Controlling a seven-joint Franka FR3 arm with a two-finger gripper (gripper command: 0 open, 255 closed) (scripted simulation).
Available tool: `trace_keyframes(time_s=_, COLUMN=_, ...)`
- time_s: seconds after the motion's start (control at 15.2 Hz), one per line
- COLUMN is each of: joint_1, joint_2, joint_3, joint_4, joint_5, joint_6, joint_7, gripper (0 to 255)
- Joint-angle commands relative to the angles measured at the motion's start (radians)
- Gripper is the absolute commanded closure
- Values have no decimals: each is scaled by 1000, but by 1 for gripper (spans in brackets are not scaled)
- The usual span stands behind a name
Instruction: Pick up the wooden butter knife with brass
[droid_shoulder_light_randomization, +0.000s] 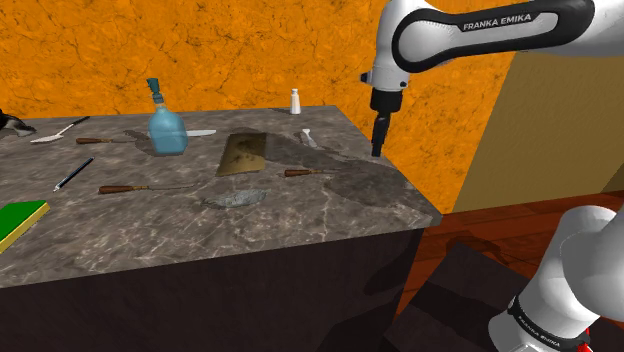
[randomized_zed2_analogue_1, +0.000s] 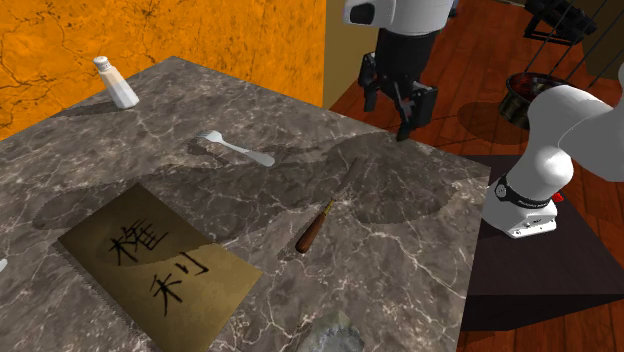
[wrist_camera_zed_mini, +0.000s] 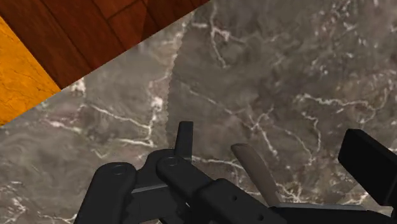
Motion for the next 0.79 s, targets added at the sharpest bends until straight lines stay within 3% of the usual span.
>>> trace_keyframes(time_s=0.0, joint_1=18, joint_2=65, joint_3=-1, joint_4=54, joint_5=23, joint_6=18, joint_7=-66, gripper=0)
trace_keyframes(time_s=0.59, joint_1=81, joint_2=323, joint_3=34, joint_4=313, joint_5=124, joint_6=36, joint_7=-317, gripper=0)
trace_keyframes(time_s=0.73, joint_1=80, joint_2=323, joint_3=35, joint_4=286, joint_5=124, joint_6=63, joint_7=-320, gripper=0)
